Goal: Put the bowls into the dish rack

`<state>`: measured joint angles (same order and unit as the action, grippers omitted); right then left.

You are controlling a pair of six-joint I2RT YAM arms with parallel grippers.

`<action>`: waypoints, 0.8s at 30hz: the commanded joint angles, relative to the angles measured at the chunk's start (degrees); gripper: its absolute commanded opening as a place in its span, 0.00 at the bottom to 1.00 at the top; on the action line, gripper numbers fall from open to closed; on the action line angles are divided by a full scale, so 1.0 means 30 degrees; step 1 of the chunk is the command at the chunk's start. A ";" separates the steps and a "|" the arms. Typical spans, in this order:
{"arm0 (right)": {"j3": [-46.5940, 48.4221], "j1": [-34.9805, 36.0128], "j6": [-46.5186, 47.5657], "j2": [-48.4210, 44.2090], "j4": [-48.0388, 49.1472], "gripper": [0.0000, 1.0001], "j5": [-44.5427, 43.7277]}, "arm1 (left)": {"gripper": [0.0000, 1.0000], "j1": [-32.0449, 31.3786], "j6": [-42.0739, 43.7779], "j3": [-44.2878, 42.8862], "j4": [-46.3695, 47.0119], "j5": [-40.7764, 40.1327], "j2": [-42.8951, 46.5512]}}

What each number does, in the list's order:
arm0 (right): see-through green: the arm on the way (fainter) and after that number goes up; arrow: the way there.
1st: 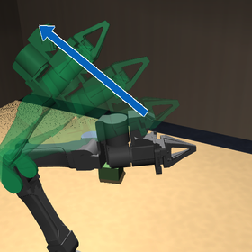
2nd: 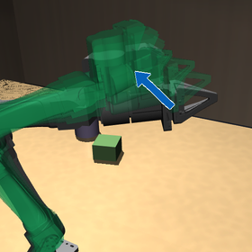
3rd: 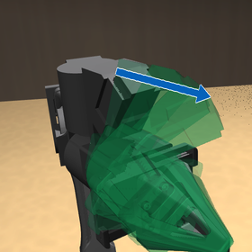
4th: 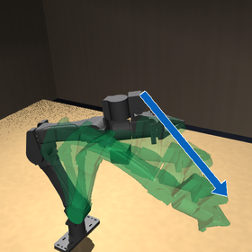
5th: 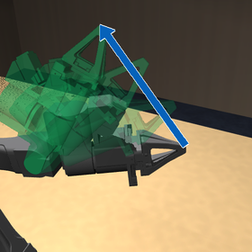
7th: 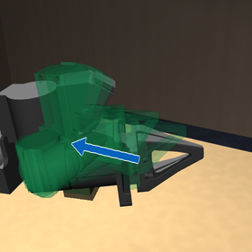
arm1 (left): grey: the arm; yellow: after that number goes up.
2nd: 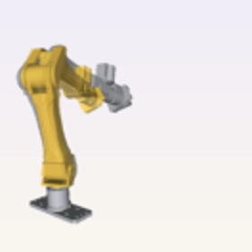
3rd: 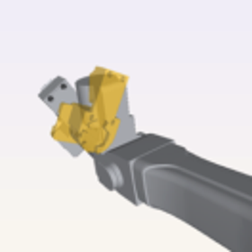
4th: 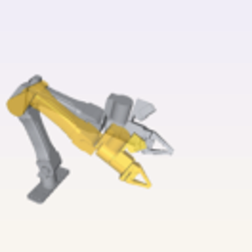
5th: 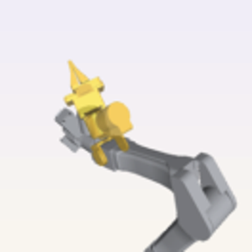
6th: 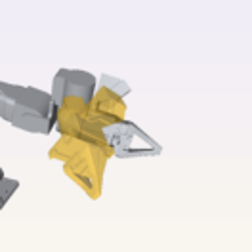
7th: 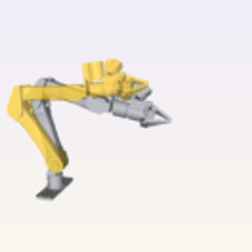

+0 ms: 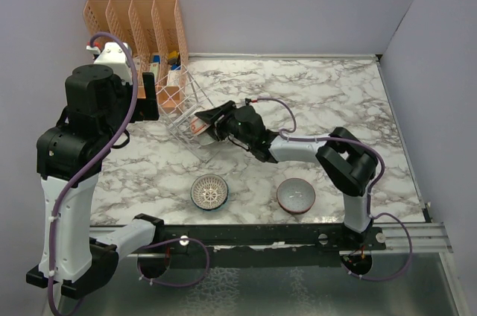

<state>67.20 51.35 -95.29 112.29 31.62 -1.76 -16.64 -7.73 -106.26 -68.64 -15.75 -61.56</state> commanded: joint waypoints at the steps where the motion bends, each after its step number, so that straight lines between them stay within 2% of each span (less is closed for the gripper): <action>1: -0.0631 0.0168 -0.0533 -0.1092 -0.0884 0.50 0.0906 | 0.99 -0.0117 0.0232 0.0117 0.0278 -0.0346 0.0133; 24: -0.0815 0.0167 -0.0109 -0.3352 -0.4678 0.53 0.1240 | 0.99 -0.0131 0.0196 0.0228 0.0307 -0.0200 0.0125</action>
<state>65.41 51.37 -95.77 106.39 20.25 0.32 -16.64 -7.75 -105.95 -68.62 -15.77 -61.69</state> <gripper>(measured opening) 0.529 0.989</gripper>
